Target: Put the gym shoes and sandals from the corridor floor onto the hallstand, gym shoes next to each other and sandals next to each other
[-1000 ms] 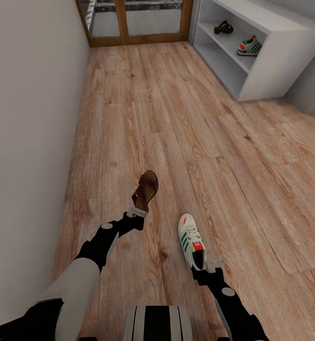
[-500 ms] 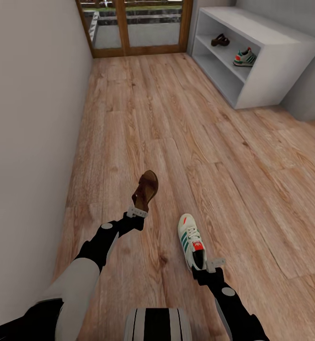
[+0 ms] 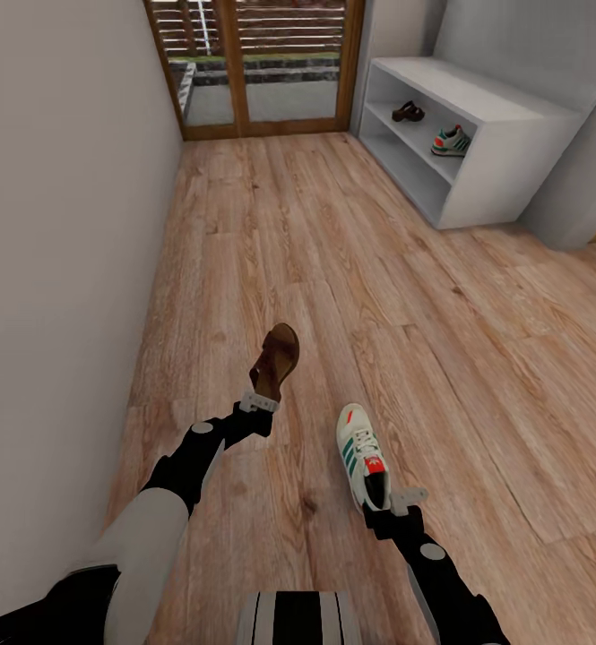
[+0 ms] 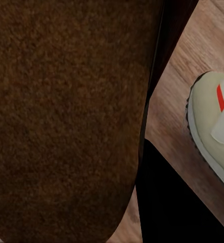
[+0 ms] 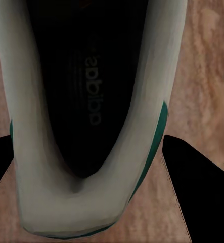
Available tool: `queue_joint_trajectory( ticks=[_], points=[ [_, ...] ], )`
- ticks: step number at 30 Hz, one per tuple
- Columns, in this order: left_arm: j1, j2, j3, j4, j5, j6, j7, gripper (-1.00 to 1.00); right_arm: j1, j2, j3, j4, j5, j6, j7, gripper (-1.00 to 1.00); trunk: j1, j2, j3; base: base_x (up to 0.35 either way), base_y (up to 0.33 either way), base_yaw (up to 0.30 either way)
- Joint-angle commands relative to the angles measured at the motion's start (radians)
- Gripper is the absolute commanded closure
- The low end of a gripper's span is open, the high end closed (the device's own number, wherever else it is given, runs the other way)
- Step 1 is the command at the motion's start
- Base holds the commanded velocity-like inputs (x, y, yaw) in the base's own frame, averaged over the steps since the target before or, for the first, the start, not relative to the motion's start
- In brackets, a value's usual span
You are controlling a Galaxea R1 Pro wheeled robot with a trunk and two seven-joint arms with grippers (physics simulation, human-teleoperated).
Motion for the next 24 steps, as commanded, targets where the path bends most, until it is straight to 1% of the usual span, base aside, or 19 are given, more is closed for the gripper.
queue_joint_trajectory(
  ticks=[1,11,13,16,17,19,21,24],
  points=[
    [0.000,-0.002,0.009,-0.002,-0.009,0.006,-0.009,1.00,0.000,0.002,-0.007,-0.002,0.010,0.003,0.009,1.00,0.000,0.000,0.005,0.000,0.000,0.000],
    [0.007,-0.002,0.011,0.004,-0.010,0.001,0.007,1.00,0.000,0.003,-0.007,-0.001,0.012,-0.001,0.006,1.00,-0.005,0.002,0.059,0.000,0.000,0.000],
    [0.022,-0.002,0.011,0.008,-0.010,-0.004,0.020,1.00,0.001,0.002,-0.007,0.000,0.012,-0.003,0.006,1.00,-0.006,0.003,0.070,0.000,0.000,0.000],
    [0.066,-0.002,0.012,0.003,-0.010,-0.014,0.046,1.00,0.002,0.001,-0.008,-0.001,0.012,-0.006,0.006,1.00,-0.007,0.004,0.086,0.000,0.000,0.000],
    [0.085,-0.002,0.013,0.001,-0.010,-0.025,0.058,1.00,0.002,0.000,-0.008,-0.001,0.012,-0.007,0.006,1.00,-0.008,0.004,0.091,0.000,0.000,0.000],
    [0.102,-0.002,0.013,0.001,-0.010,-0.042,0.072,1.00,0.003,-0.001,-0.008,-0.002,0.011,-0.010,0.007,1.00,-0.009,0.004,0.102,0.000,0.000,0.000],
    [0.134,-0.002,0.013,0.001,-0.010,-0.091,0.105,1.00,0.004,-0.002,-0.009,-0.002,0.011,-0.018,0.008,1.00,-0.009,0.005,0.113,0.000,0.000,0.000],
    [0.167,-0.001,0.013,0.001,-0.010,-0.136,0.140,1.00,0.004,-0.003,-0.009,-0.001,0.011,-0.043,0.008,1.00,-0.011,0.005,0.129,0.000,0.000,0.000]
  ],
)
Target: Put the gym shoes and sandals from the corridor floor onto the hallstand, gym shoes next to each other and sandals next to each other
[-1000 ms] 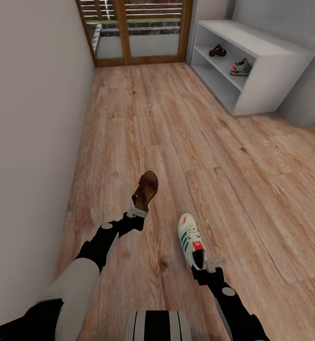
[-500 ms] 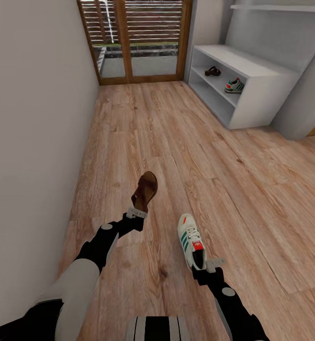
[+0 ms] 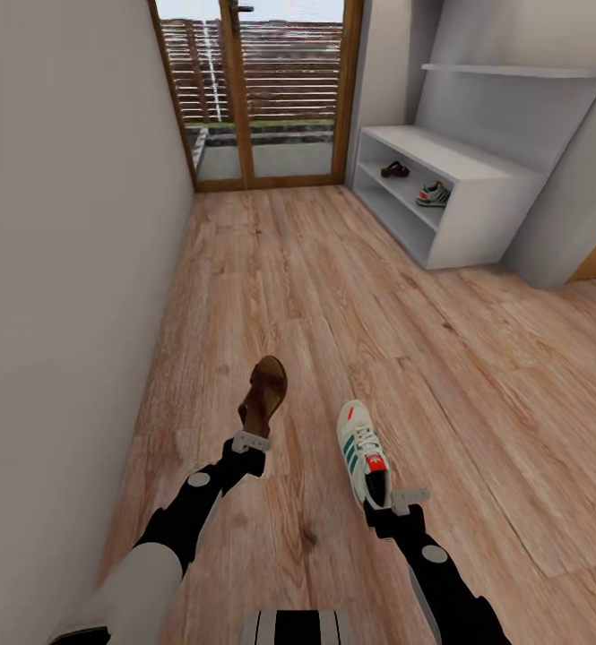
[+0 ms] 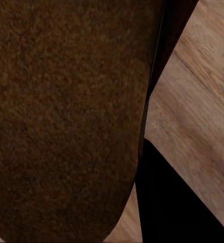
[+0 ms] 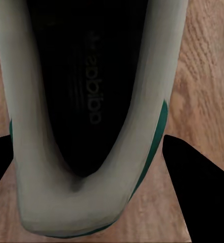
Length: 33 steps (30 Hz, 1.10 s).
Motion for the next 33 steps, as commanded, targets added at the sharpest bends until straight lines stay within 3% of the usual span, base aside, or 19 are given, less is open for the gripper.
queue_joint_trajectory(
  ticks=[1,6,12,16,19,23,33],
  points=[
    [0.007,-0.001,0.008,0.000,-0.013,-0.015,0.003,1.00,0.000,0.002,-0.008,0.000,0.011,-0.011,0.008,1.00,-0.001,0.000,0.005,0.000,0.000,0.000],
    [0.067,0.001,0.013,0.001,-0.013,-0.046,0.042,1.00,0.006,0.001,-0.008,0.001,0.011,-0.105,0.006,1.00,-0.003,0.001,0.032,0.000,0.000,0.000],
    [0.122,0.002,0.050,0.001,-0.013,-0.101,0.052,1.00,0.015,0.002,-0.007,0.003,0.011,-0.145,0.006,1.00,-0.006,0.003,0.065,0.000,0.000,0.000],
    [0.197,0.007,0.142,0.001,-0.013,-0.175,0.054,1.00,0.017,0.003,-0.006,0.006,0.011,-0.155,0.007,1.00,-0.007,0.004,0.086,0.000,0.000,0.000],
    [0.225,0.014,0.181,0.000,-0.012,-0.194,0.054,1.00,0.017,0.004,-0.006,0.007,0.010,-0.155,0.007,1.00,-0.009,0.004,0.102,0.000,0.000,0.000],
    [0.239,0.020,0.221,0.008,-0.013,-0.237,0.054,1.00,0.017,0.005,-0.006,0.007,0.009,-0.156,0.006,1.00,-0.010,0.005,0.119,0.000,0.000,0.000],
    [0.243,0.023,0.239,0.013,-0.013,-0.253,0.054,1.00,0.017,0.006,-0.006,0.003,0.011,-0.164,0.005,1.00,-0.018,0.014,0.158,0.000,0.000,0.000]
  ],
)
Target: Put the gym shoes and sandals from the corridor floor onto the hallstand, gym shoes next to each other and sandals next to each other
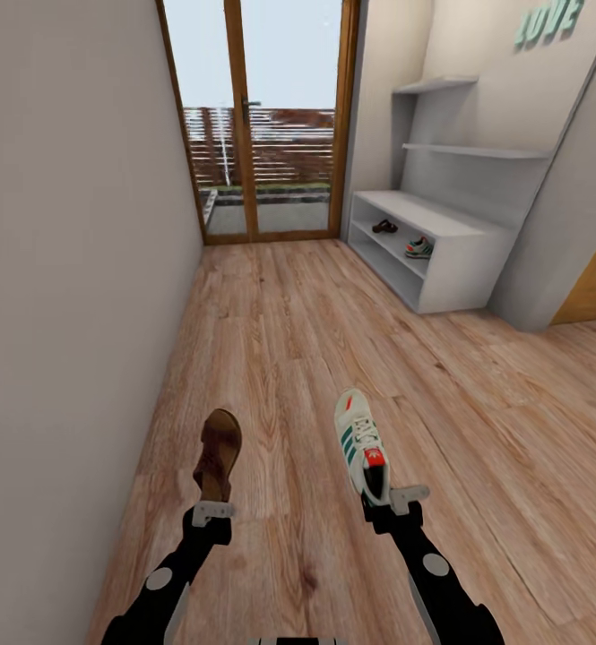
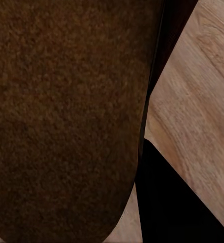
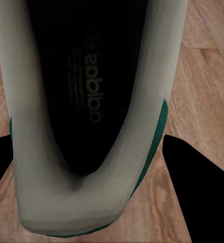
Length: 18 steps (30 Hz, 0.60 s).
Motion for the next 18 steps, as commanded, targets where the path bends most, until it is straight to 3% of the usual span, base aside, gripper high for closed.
queue_joint_trajectory(
  ticks=[1,7,13,18],
  points=[
    [-0.001,-0.001,0.009,-0.002,-0.012,-0.005,-0.007,1.00,-0.001,0.002,-0.008,0.004,0.008,-0.021,0.009,1.00,-0.004,0.007,0.002,0.000,0.000,0.000],
    [-0.001,-0.001,0.008,-0.012,-0.012,-0.006,-0.007,1.00,-0.001,-0.002,-0.010,-0.003,0.009,-0.026,0.009,1.00,-0.012,0.021,0.011,0.000,0.000,-0.017],
    [-0.001,-0.002,0.005,-0.016,-0.012,-0.007,-0.008,1.00,-0.001,-0.047,-0.016,-0.030,0.008,-0.026,0.010,1.00,-0.012,0.021,0.019,0.000,0.000,-0.081],
    [0.003,-0.002,0.006,-0.015,-0.013,-0.007,-0.007,1.00,0.001,-0.058,-0.016,-0.053,0.010,-0.027,0.009,1.00,-0.012,0.021,0.027,0.000,0.000,-0.096]
  ],
)
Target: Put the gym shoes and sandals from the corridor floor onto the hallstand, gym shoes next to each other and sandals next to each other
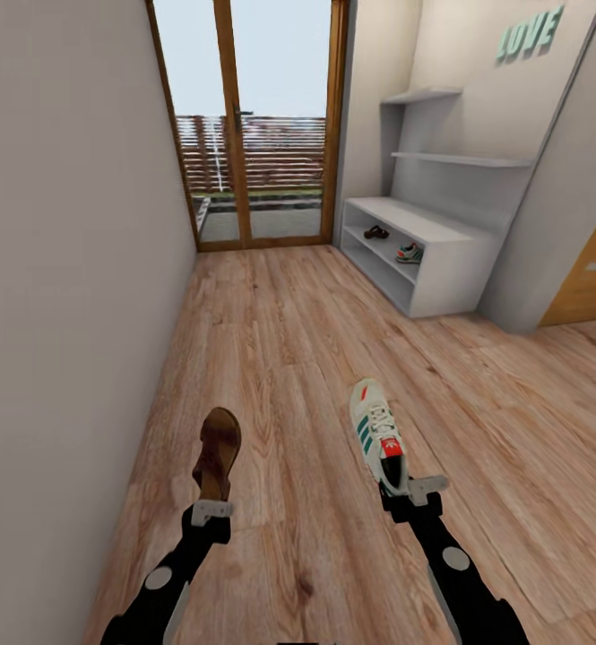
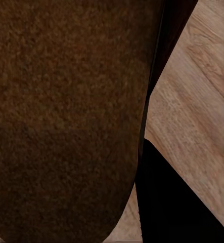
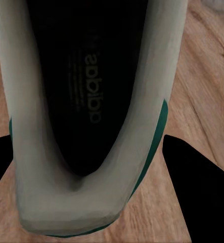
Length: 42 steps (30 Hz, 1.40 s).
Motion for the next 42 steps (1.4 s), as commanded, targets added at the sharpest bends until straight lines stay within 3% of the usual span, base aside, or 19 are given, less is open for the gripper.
queue_joint_trajectory(
  ticks=[1,7,12,15,20,24,42],
  points=[
    [0.002,-0.001,0.009,0.000,-0.011,-0.004,-0.007,1.00,0.002,0.001,-0.008,0.000,0.008,-0.005,0.008,1.00,0.000,0.000,0.001,0.000,0.000,-0.098],
    [0.051,0.000,0.010,-0.015,-0.009,-0.006,-0.007,1.00,0.073,-0.006,-0.009,-0.001,0.007,-0.016,0.007,1.00,0.000,0.000,0.010,0.000,0.000,-0.086],
    [0.093,0.000,0.010,-0.058,-0.009,-0.006,-0.007,1.00,0.139,-0.007,-0.015,0.000,0.006,-0.090,0.005,1.00,0.000,0.000,0.018,0.000,0.000,-0.024],
    [0.109,-0.001,0.010,-0.079,-0.009,-0.006,-0.006,1.00,0.163,-0.007,-0.043,0.000,0.006,-0.126,0.006,1.00,0.000,0.000,0.022,0.000,0.000,-0.006],
    [0.122,-0.001,0.010,-0.093,-0.009,-0.005,-0.006,1.00,0.180,-0.007,-0.148,0.004,0.006,-0.152,0.009,1.00,0.000,0.000,0.029,0.015,0.000,-0.002],
    [0.126,-0.001,0.012,-0.085,-0.009,-0.006,-0.006,1.00,0.183,-0.006,-0.195,0.097,0.007,-0.156,0.007,1.00,0.000,0.000,0.030,0.241,0.000,0.000],
    [0.127,-0.001,0.011,-0.076,-0.009,-0.006,-0.006,1.00,0.183,-0.001,-0.200,0.131,0.006,-0.157,0.007,1.00,0.000,0.000,0.027,0.335,-0.004,0.000]
  ],
)
